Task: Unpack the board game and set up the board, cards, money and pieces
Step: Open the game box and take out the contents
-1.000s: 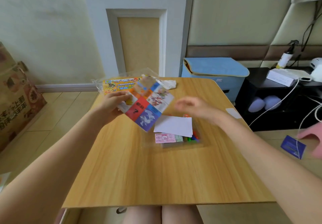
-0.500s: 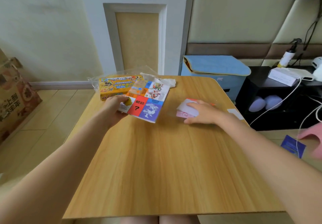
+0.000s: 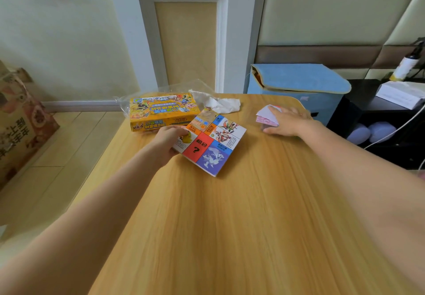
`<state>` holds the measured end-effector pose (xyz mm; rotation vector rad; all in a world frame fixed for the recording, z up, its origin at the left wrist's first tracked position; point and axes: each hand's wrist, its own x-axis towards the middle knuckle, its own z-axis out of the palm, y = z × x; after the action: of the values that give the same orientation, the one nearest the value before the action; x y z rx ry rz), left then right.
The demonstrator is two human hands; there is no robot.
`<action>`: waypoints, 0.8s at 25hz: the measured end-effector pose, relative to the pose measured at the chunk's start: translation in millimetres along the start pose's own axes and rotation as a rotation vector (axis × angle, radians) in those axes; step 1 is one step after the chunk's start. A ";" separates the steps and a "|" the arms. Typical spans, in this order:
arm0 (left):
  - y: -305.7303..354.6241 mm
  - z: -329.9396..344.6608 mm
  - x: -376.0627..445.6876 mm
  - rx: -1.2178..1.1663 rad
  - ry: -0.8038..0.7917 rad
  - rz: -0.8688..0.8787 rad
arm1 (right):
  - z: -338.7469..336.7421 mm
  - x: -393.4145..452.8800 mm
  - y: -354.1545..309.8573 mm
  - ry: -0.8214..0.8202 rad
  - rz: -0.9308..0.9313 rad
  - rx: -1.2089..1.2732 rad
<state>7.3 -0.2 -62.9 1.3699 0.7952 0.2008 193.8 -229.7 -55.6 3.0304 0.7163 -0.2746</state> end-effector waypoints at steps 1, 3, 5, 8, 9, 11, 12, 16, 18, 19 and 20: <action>-0.8 1.3 0.5 -0.013 0.003 0.000 | -1.8 -5.5 -4.3 0.087 -0.025 0.042; -3.3 3.9 1.1 -0.088 0.024 -0.008 | -0.9 -18.4 -18.4 0.345 -0.041 0.276; -4.9 7.6 -0.5 -0.214 0.051 -0.015 | 0.7 -38.7 -39.7 0.367 0.015 0.741; -5.3 16.7 -10.9 -0.280 0.021 0.003 | 10.6 -71.5 -67.4 -0.027 0.002 1.146; -4.2 19.3 -17.2 -0.281 -0.006 0.018 | 13.5 -77.9 -73.3 -0.049 -0.038 1.116; -1.6 20.0 -32.0 -0.205 -0.073 0.056 | 12.9 -85.4 -79.3 0.016 -0.073 1.086; -0.5 18.3 -39.6 -0.115 -0.114 0.081 | 9.3 -89.2 -80.9 0.030 -0.055 1.137; 1.6 5.5 -62.8 0.233 -0.365 0.204 | -7.2 -105.7 -88.9 -0.018 -0.025 1.150; 0.0 2.5 -66.2 0.340 -0.449 0.263 | -13.8 -113.2 -96.3 -0.056 -0.023 1.069; 0.3 2.1 -68.9 0.383 -0.478 0.296 | -17.7 -116.4 -99.8 -0.024 -0.018 1.038; 0.4 0.4 -71.5 0.467 -0.487 0.329 | -21.6 -118.5 -102.2 0.038 -0.009 1.049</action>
<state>-44.5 -40.8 -34.8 1.8931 0.2051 -0.0733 47.6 -189.5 -11.2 3.9979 0.7521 -0.8207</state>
